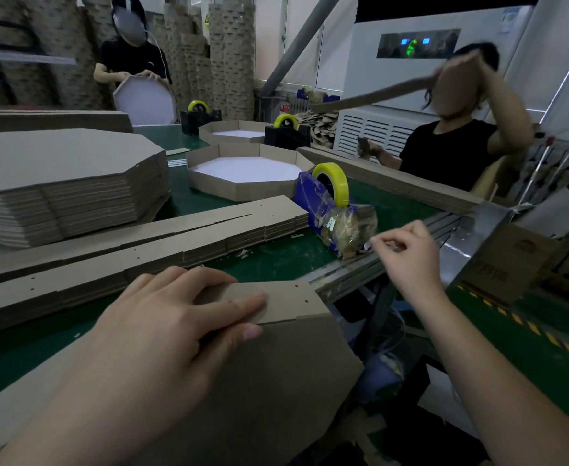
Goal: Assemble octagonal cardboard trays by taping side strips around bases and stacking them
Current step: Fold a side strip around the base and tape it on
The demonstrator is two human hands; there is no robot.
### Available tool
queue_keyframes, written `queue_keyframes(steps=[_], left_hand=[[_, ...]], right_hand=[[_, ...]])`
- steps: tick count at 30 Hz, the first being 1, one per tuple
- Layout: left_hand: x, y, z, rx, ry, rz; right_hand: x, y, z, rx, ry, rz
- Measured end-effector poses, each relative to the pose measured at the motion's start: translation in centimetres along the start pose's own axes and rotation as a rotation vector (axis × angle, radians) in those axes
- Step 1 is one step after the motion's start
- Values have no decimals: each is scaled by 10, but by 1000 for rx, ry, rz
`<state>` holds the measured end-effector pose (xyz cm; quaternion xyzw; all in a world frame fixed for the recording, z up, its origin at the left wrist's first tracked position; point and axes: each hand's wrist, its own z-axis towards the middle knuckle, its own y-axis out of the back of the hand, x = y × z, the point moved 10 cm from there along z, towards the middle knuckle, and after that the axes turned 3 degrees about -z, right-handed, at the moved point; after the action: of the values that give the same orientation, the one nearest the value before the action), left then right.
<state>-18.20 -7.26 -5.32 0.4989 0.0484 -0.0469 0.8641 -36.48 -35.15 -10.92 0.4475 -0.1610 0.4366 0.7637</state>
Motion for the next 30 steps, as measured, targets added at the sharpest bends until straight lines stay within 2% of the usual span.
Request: queue_keyframes(steps=[3,7,8,11,15,17,24,30], left_hand=[[-2,0,0,10,7,-28],[-6,1,1,19,-3,-24],[-6,2,1,22,3,-19],[-2,1,-1,41,29,-5],[0,0,-3,59,30,-5],[0,1,-5,55,26,-5],[-1,3,-7,45,16,-26],[-4,1,-9,130,-22,-3]], right_hand=[[62,8,-23,53,153,111],[132,26,-78,196,174,581],[143,26,-96,241,127,715],[150,-1,-147,371,-189,974],[132,-42,-187,383,-578,1035],[129,-47,-192,324,-666,1065],[129,-48,-197,285,-725,1065],[129,-50,-198,386,-694,1046]])
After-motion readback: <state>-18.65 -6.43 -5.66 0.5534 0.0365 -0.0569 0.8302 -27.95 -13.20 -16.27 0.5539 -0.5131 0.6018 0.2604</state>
